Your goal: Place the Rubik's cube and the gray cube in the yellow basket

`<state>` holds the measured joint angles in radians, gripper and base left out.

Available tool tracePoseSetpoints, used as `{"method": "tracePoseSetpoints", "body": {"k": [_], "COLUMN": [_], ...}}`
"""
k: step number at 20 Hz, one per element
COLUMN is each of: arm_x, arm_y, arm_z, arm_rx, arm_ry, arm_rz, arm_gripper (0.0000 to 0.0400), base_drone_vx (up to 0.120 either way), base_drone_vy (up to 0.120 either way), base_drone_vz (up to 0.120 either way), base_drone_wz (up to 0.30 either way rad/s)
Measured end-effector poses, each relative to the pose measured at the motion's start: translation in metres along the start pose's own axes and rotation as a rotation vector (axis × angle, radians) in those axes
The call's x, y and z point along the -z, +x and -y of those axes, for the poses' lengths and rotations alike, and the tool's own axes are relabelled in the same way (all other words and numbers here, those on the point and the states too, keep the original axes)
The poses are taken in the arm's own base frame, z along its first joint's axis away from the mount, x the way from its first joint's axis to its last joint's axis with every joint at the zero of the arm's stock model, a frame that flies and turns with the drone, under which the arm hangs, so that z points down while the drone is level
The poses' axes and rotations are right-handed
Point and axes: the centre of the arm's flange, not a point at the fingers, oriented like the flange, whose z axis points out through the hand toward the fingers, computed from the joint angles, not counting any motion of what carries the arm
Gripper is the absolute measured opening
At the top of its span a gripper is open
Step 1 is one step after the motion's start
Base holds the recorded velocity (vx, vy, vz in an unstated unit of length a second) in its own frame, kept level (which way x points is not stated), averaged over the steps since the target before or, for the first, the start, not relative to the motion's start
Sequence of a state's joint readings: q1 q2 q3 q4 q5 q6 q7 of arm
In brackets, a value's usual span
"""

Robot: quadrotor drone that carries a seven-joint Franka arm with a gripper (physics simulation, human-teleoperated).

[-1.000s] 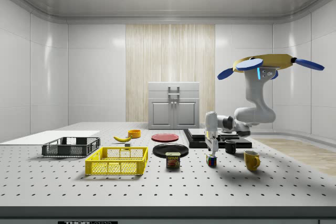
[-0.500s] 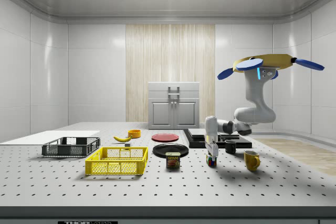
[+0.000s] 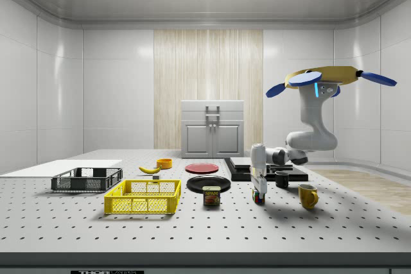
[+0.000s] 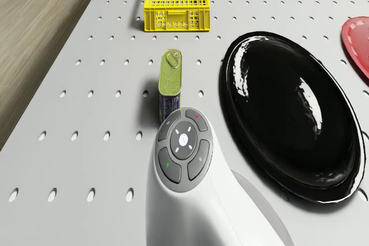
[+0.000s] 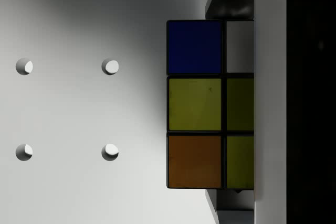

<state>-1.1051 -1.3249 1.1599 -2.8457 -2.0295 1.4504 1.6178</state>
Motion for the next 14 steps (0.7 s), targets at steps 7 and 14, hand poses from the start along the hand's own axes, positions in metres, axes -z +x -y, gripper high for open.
{"method": "tracePoseSetpoints", "body": {"k": [7,14], "arm_x": [-0.001,0.01], "arm_y": [0.0,0.0], "arm_z": [0.0,0.0], "arm_rx": [0.0,0.0], "arm_ry": [0.0,0.0], "arm_rz": [0.0,0.0], "arm_gripper": [0.0329,0.0326], "base_drone_vx": [0.0,0.0], "base_drone_vy": [0.0,0.0], "base_drone_vz": [0.0,0.0], "base_drone_wz": [0.0,0.0]}}
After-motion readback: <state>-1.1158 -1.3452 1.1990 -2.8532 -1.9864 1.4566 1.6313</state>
